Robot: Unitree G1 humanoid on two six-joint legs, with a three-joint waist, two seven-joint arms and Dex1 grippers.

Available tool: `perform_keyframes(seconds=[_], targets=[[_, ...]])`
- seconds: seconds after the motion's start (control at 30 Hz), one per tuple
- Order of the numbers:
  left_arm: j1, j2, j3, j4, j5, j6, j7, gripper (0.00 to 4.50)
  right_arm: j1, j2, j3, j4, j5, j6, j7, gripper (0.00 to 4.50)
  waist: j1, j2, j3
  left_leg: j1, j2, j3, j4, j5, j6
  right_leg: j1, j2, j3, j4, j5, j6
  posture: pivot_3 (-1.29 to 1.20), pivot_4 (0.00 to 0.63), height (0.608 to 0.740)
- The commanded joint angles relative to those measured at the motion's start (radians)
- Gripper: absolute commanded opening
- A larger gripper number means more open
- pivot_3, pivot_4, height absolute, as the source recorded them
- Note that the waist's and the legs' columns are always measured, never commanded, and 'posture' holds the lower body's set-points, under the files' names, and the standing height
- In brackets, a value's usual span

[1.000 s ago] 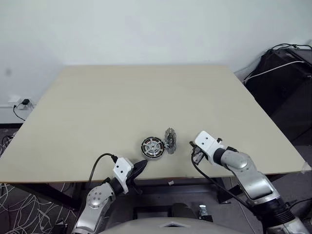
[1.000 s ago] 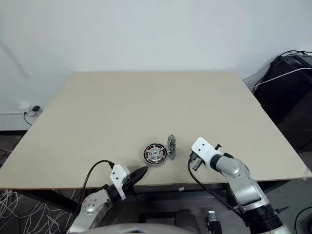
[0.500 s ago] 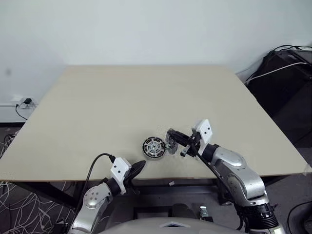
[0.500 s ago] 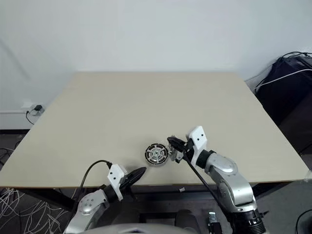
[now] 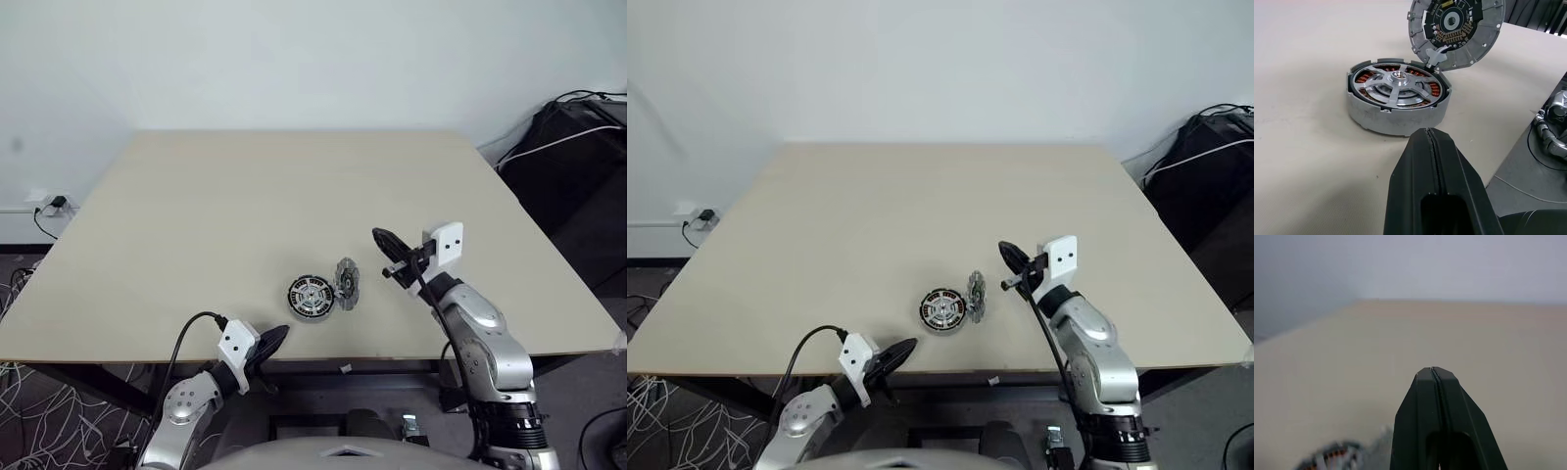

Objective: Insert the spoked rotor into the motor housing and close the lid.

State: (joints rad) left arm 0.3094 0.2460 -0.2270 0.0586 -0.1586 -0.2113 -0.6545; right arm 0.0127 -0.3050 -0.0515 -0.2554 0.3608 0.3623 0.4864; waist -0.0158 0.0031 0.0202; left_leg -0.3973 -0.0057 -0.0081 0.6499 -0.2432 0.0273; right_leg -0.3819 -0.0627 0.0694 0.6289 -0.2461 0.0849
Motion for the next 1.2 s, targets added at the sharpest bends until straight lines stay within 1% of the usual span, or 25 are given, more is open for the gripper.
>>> perform_keyframes(seconds=[0.03, 0.13, 0.3, 0.5, 0.67, 1.2], targets=[[-0.015, -0.001, -0.003, -0.030, 0.001, -0.007, 0.001, 0.00, 0.024, -0.055, 0.058, -0.067, 0.001, 0.049, 0.064, 0.02, -0.001, 0.001, -0.001, 0.000, 0.000, 0.000, 0.000, 0.000, 0.000, 0.000, 0.000, 0.000, 0.000, 0.000, 0.000, 0.00, 0.000, 0.740], [-0.015, 0.001, -0.009, -0.062, 0.004, 0.014, 0.008, 0.00, 0.037, -0.087, 0.094, -0.088, 0.034, 0.081, 0.120, 0.02, -0.004, 0.002, -0.001, 0.000, 0.000, 0.000, 0.000, 0.000, 0.000, 0.000, 0.000, 0.000, 0.000, 0.000, 0.000, 0.00, 0.000, 0.740], [-0.010, 0.004, -0.016, -0.111, 0.005, 0.050, 0.021, 0.00, 0.026, -0.076, 0.105, -0.096, 0.092, 0.109, 0.162, 0.02, -0.005, 0.001, -0.001, 0.000, 0.000, 0.000, 0.001, 0.000, 0.000, 0.001, 0.000, 0.000, 0.000, -0.003, 0.005, 0.00, 0.000, 0.740], [-0.008, 0.007, -0.013, -0.138, 0.002, 0.076, 0.031, 0.00, -0.008, -0.047, 0.143, -0.044, 0.070, 0.096, 0.153, 0.02, -0.005, 0.001, -0.001, 0.000, 0.000, 0.000, 0.001, 0.000, 0.000, 0.000, 0.000, 0.000, 0.000, -0.002, 0.003, 0.00, 0.000, 0.740], [-0.011, 0.008, -0.007, -0.144, 0.000, 0.083, 0.035, 0.00, -0.040, 0.003, 0.180, 0.035, 0.035, 0.066, 0.135, 0.02, -0.005, 0.001, -0.001, 0.001, 0.000, 0.000, 0.001, 0.000, 0.000, 0.001, 0.000, 0.000, 0.000, -0.001, 0.002, 0.00, 0.000, 0.740], [-0.023, 0.002, -0.009, -0.083, 0.005, 0.040, 0.028, 0.00, -0.084, 0.107, 0.226, 0.185, -0.027, 0.034, 0.099, 0.02, -0.008, 0.001, -0.002, 0.001, 0.000, 0.000, 0.000, 0.000, 0.000, 0.001, 0.000, 0.000, 0.000, 0.000, 0.000, 0.00, 0.000, 0.740]])
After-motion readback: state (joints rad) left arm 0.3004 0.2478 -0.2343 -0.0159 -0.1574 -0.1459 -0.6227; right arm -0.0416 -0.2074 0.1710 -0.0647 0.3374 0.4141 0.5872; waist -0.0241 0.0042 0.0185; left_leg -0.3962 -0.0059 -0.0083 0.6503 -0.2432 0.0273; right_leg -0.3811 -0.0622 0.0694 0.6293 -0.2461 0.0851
